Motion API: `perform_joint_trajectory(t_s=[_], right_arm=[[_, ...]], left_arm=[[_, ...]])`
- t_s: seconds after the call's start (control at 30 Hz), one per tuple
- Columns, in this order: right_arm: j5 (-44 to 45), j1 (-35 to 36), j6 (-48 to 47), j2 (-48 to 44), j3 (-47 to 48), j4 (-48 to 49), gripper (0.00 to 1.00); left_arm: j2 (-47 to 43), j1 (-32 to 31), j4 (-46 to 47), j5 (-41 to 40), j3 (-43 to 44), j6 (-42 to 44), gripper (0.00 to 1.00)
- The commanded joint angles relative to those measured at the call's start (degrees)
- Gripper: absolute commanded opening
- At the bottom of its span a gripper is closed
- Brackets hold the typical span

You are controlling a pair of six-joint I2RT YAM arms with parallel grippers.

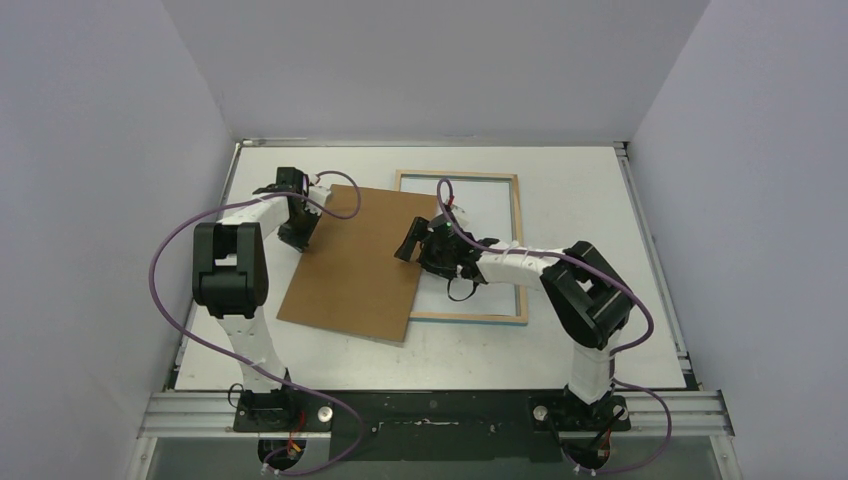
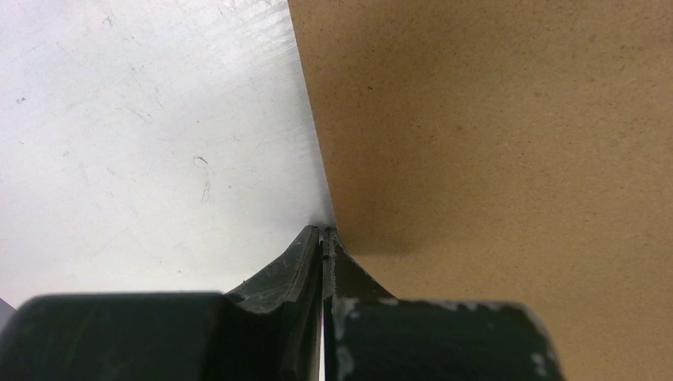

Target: Put the photo into the frame

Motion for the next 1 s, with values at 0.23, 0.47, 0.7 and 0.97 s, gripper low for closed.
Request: perform_joint_trajectory(t_s=[0.23, 0.47, 0.7, 0.97], right_arm=[[-0.3, 0.2, 1.1, -0.6, -1.2, 6.9, 0.97], [-1.8, 0.1, 2.5, 0.7, -1.1, 8.9, 0.93], [-3.7, 0.1, 4.5, 0.9, -1.0, 13.0, 0.83], [-6.7, -0.3, 8.0, -2.6, -5.4, 26.8, 0.57]], left_arm=[[1.7, -0.2, -2.4, 3.8, 0.1, -0.8, 0.0], [1.6, -0.2, -2.6, 4.0, 0.4, -0.8, 0.0], [1.5, -0.2, -2.9, 4.7, 0.4, -0.8, 0.0], [1.2, -0.2, -4.2, 6.5, 0.8, -0.8, 0.0]])
